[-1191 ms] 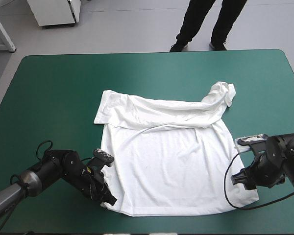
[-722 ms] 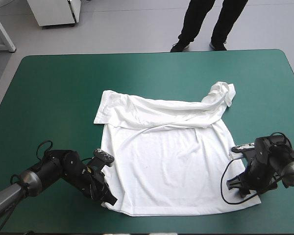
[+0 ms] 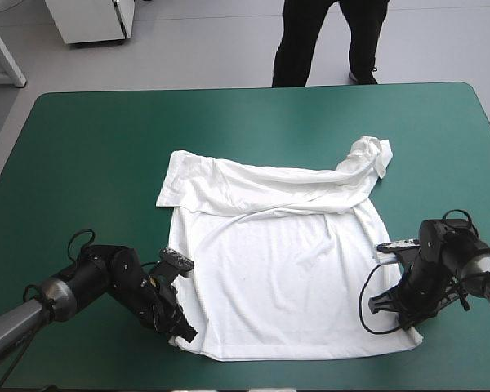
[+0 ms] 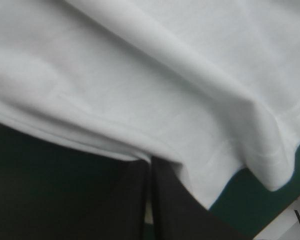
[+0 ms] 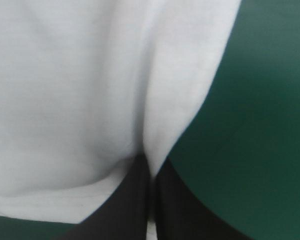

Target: Fold the cloth

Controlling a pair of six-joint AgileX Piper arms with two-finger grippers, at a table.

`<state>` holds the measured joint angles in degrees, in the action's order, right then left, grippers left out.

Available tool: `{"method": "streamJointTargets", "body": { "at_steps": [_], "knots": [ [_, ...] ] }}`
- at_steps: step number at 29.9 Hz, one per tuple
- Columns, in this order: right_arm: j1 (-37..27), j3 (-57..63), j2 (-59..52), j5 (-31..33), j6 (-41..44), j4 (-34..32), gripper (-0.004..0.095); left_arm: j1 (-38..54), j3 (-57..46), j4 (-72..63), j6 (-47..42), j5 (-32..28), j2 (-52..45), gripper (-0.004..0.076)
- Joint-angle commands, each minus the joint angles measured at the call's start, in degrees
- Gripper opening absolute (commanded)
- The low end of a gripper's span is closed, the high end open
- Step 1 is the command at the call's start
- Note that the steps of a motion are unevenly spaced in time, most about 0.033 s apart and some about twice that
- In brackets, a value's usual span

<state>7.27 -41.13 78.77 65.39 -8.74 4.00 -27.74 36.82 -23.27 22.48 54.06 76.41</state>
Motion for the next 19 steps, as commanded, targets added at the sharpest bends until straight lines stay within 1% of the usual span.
{"method": "streamJointTargets", "body": {
  "at_steps": [1,7,11,15,19],
  "knots": [
    [0.0,1.2,-1.9,-3.0,-0.9,4.5,-0.0016,-0.9,1.4,2.9,-2.1,2.5,-0.6,-0.0003],
    [0.0,-6.1,-14.0,-0.5,1.6,4.0,-0.0016,-0.9,11.2,8.4,-6.0,9.5,-8.9,-0.0003],
    [0.0,-15.5,-20.6,3.1,3.2,3.5,-0.0016,-0.9,20.4,10.9,-7.6,14.2,-14.6,-0.0004],
    [0.0,-25.0,-24.3,5.9,4.0,3.6,-0.0016,-0.9,30.3,12.9,-8.9,19.4,-17.9,-0.0006],
    [0.0,-34.9,-26.3,6.1,4.0,4.9,-0.0016,-0.9,41.8,11.7,-9.1,19.6,-19.6,-0.0006]
  ]
}}
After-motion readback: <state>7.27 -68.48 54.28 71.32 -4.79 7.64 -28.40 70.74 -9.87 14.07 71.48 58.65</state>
